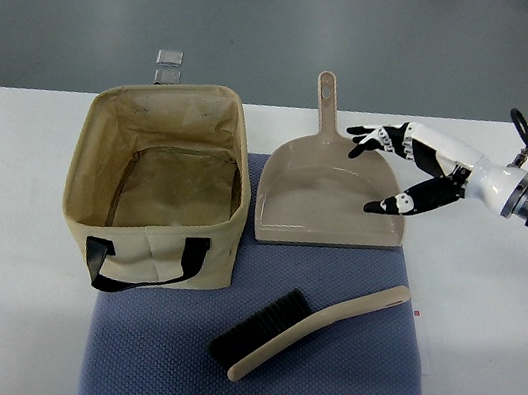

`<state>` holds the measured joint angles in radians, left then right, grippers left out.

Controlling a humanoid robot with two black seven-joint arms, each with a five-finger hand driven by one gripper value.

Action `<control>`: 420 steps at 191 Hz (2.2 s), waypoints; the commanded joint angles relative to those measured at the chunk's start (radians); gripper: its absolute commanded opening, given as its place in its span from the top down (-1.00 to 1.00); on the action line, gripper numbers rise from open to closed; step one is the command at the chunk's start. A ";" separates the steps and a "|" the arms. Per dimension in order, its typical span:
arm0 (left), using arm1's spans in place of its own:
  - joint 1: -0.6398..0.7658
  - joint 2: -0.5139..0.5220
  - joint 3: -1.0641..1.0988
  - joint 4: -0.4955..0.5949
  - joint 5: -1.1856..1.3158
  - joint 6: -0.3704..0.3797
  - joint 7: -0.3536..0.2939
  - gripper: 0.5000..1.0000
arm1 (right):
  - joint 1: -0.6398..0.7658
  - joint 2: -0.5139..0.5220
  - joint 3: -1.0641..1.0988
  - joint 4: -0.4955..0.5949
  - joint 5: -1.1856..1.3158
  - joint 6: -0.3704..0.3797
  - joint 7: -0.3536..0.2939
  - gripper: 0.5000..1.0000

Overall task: Put pink broom in yellow bag with right hand
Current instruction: 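Reach the right hand down toward the beige-handled black brush, then close the right hand around the brush handle and lift it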

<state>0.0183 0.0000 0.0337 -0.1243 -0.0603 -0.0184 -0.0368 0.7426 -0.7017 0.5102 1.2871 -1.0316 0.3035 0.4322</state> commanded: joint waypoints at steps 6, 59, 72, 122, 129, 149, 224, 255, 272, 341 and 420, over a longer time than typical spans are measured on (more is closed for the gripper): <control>0.000 0.000 0.000 0.000 -0.001 0.000 0.000 -1.00 | -0.002 -0.002 -0.052 0.029 -0.234 -0.014 0.059 -0.63; 0.000 0.000 0.000 0.000 0.001 0.000 0.000 -1.00 | -0.012 0.005 -0.182 0.087 -0.467 -0.124 0.105 -0.63; 0.000 0.000 0.000 0.000 0.001 0.000 0.000 -1.00 | -0.012 0.007 -0.200 0.089 -0.541 -0.159 0.103 -0.63; 0.000 0.000 0.000 0.000 0.001 0.000 0.000 -1.00 | -0.015 0.016 -0.265 0.086 -0.639 -0.294 0.083 -0.60; 0.000 0.000 0.000 0.000 0.001 0.000 0.000 -1.00 | -0.017 0.016 -0.271 0.086 -0.648 -0.299 0.082 -0.59; 0.000 0.000 0.000 0.000 -0.001 0.000 0.000 -1.00 | -0.035 0.024 -0.280 0.084 -0.679 -0.336 0.077 -0.54; 0.000 0.000 0.000 0.000 0.001 0.000 0.000 -1.00 | -0.068 0.070 -0.292 0.058 -0.745 -0.437 0.026 -0.35; 0.000 0.000 0.000 0.000 0.000 0.000 0.000 -1.00 | -0.068 0.070 -0.302 0.046 -0.757 -0.446 0.026 -0.20; 0.000 0.000 0.000 0.000 -0.001 0.000 0.000 -1.00 | -0.068 0.067 -0.302 0.044 -0.762 -0.446 0.026 -0.05; 0.000 0.000 0.000 0.000 -0.001 0.000 0.000 -1.00 | -0.081 0.061 -0.300 0.037 -0.777 -0.448 0.027 1.00; 0.000 0.000 0.000 0.000 -0.001 0.000 0.000 -1.00 | -0.065 -0.001 -0.269 0.024 -0.752 -0.561 0.034 1.00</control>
<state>0.0183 0.0000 0.0337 -0.1243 -0.0603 -0.0184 -0.0368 0.6685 -0.6686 0.2276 1.3124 -1.7934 -0.2358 0.4613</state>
